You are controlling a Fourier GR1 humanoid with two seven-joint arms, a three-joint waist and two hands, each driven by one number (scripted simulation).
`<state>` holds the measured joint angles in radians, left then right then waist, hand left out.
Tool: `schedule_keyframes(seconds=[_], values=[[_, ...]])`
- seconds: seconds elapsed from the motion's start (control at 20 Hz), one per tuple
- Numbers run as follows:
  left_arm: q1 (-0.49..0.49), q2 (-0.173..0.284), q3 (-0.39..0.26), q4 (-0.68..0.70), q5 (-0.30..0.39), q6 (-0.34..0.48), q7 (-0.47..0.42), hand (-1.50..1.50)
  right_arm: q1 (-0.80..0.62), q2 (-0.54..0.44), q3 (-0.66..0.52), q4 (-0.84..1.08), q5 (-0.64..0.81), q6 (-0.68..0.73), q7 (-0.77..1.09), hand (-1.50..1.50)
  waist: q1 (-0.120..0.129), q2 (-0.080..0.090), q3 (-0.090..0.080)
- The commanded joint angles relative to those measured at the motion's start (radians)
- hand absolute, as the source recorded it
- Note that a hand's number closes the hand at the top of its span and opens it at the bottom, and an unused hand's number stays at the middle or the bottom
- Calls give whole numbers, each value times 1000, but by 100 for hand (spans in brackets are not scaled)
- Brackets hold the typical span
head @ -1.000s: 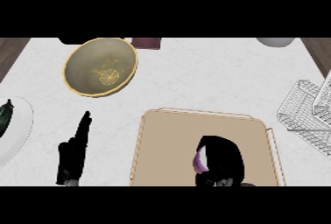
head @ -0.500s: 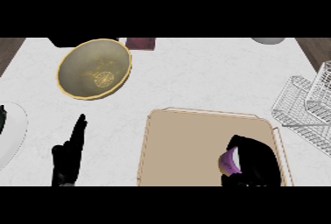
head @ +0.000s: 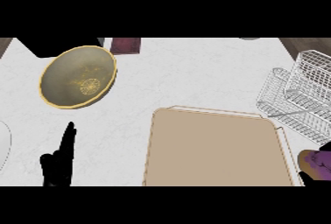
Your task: Pick the can from the tray and place it in the tiered basket
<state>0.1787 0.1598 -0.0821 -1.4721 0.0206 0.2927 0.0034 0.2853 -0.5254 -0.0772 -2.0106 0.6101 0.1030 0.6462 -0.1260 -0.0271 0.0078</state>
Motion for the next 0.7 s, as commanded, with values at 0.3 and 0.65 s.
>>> schedule_keyframes(seconds=[0.3,0.65], values=[[-19,-16,-14,8,-12,12,45,0,113,-145,-630,-197,-436,50,-210,150,-1,2,-9],[-3,4,-33,30,-20,-47,-6,0,165,-248,-1054,-129,-716,248,-212,150,76,17,-10]])
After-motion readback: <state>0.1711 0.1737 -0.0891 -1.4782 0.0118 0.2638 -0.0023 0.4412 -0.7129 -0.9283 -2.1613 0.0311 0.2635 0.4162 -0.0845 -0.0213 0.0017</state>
